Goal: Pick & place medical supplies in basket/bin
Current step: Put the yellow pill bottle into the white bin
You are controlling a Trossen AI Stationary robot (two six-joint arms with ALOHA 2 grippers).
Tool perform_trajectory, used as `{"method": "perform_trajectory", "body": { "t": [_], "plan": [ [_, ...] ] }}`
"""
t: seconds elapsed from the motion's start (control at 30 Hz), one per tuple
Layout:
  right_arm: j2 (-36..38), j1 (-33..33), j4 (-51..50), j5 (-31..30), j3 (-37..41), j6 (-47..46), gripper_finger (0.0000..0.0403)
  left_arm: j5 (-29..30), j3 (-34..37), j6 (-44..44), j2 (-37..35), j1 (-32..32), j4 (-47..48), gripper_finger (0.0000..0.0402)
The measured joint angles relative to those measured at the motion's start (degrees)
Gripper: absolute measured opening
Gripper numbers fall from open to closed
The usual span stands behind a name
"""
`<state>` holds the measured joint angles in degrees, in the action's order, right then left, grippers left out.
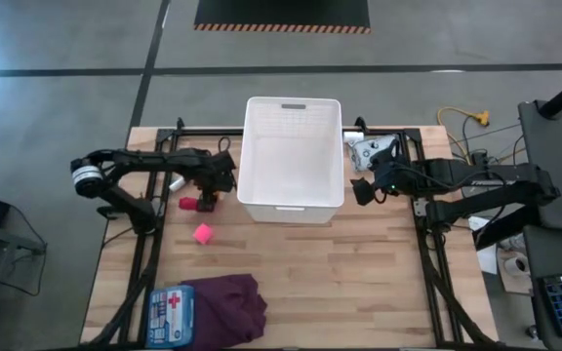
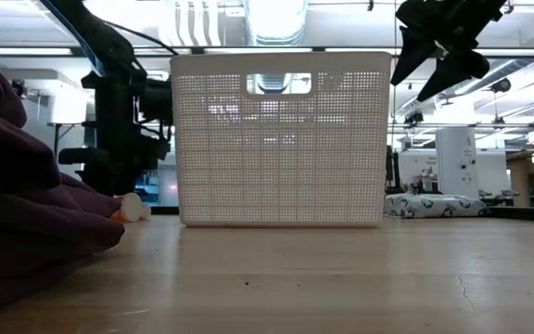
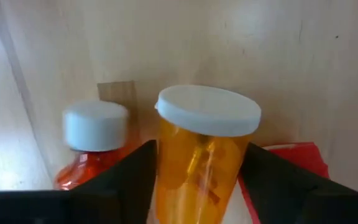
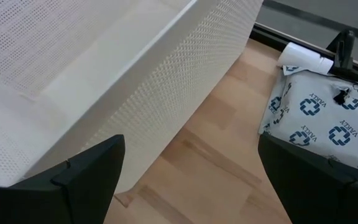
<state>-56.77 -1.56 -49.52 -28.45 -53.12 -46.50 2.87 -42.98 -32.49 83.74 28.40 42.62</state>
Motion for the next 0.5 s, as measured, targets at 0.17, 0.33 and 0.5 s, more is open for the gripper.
{"method": "perform_trajectory", "body": {
  "t": [0.17,0.33,0.5],
  "plan": [
    [0.0,0.0,0.0,0.0,0.0,0.0,0.0359,-0.3,0.1,0.8,0.4,0.0,-0.4,0.0169],
    [0.0,-0.1,-0.2,0.0,0.0,0.0,0.0359,-0.9,0.2,4.6,-0.2,-0.1,-3.1,0.0167],
    [0.0,-1.1,-2.1,-0.1,0.0,0.0,0.0359,-1.3,0.3,9.5,-0.5,-0.1,-5.4,0.0167]
  ]
}}
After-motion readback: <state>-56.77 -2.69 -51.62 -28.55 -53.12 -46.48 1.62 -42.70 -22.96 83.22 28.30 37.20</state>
